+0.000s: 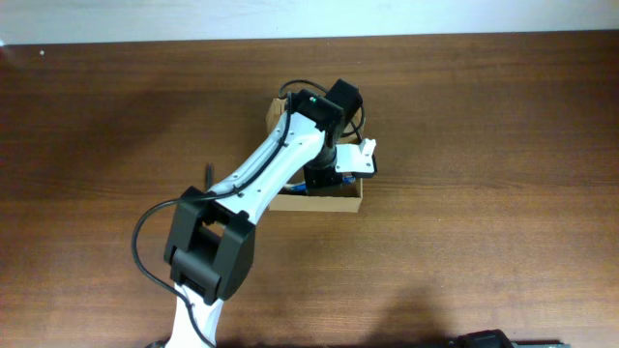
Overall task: Pack container
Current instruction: 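Lift the blue pen and lower it into the box, then return the left gripper to the black pen and grasp it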
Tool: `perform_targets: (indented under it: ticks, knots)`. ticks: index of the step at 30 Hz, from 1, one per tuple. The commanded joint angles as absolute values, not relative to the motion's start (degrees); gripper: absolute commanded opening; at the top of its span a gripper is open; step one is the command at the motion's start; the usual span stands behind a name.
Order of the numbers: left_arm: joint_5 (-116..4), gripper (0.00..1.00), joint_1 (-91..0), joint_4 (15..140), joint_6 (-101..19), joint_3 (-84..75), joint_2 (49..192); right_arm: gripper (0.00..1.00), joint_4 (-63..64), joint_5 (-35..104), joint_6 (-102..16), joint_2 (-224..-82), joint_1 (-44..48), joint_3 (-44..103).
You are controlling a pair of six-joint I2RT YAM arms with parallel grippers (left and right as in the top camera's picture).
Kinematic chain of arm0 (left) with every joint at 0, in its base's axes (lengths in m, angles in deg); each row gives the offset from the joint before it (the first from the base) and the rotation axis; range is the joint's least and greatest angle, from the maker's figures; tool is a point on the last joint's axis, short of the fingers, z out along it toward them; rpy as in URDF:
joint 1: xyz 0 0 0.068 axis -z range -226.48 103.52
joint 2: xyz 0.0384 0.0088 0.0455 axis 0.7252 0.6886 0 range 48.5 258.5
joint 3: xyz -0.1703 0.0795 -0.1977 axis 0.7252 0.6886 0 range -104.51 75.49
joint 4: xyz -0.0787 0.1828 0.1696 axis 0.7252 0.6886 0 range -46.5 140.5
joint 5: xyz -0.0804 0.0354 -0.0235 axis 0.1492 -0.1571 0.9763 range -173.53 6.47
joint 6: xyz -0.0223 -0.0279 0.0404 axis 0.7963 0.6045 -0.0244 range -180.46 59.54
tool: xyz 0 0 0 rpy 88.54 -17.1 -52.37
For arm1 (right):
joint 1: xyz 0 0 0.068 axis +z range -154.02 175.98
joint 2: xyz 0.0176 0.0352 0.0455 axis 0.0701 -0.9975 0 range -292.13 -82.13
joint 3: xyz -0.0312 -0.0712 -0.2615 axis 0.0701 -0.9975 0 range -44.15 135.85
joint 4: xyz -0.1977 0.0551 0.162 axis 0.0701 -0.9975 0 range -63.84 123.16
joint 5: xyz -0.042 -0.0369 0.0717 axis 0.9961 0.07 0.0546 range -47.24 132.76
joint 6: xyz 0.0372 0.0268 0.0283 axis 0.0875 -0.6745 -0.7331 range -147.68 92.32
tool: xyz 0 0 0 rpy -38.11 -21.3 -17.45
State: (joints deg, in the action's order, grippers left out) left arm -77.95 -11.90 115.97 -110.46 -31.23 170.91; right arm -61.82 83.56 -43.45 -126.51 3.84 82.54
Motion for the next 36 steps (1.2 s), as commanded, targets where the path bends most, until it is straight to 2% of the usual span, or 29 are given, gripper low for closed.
perform_targets:
  ticks: [1,8,9,14,17,21,26,29,32,34,36]
  knots:
    - [-77.3,0.01,-12.1,116.2,-111.7,-30.5,171.9,0.99,-61.8,83.0,-42.9,-126.7,3.5,82.6]
    - [-77.7,0.02,-12.1,116.3,-111.5,-30.5,171.9,0.99,-61.9,83.0,-42.9,-126.7,3.5,82.6]
    - [-78.0,0.05,-12.1,116.3,-111.3,-30.5,171.9,0.99,-61.9,83.0,-42.9,-126.7,3.5,82.6]
    - [-79.0,0.4,-12.1,116.1,-111.0,-30.6,171.9,0.99,-62.0,83.0,-42.9,-126.7,3.5,82.6]
    - [-81.0,0.48,-12.1,115.9,-108.0,-31.8,171.8,0.99,-62.0,83.0,-42.9,-126.7,3.5,82.6]
    - [-86.6,0.48,-12.2,115.9,-99.9,-37.9,170.0,0.99,-62.0,83.0,-42.9,-126.7,3.5,82.6]
    - [-97.7,0.49,-14.9,115.4,-84.1,-52.8,165.1,0.99,-62.2,83.0,-42.9,-126.7,3.9,82.6]
    - [-98.3,0.53,-20.0,115.4,-73.7,-60.7,162.5,0.99,-62.7,83.0,-42.9,-126.7,4.5,82.6]
    - [-97.7,0.53,-27.2,117.7,-63.1,-63.2,161.2,0.99,-62.7,83.0,-42.9,-126.7,5.0,82.6]
    - [-95.6,0.46,-32.1,121.3,-58.4,-62.8,161.3,0.99,-62.7,83.0,-42.9,-126.7,5.3,82.6]
    - [-92.7,0.44,-36.6,124.9,-55.9,-60.9,161.9,0.99,-62.7,82.8,-42.9,-126.7,5.7,82.6]
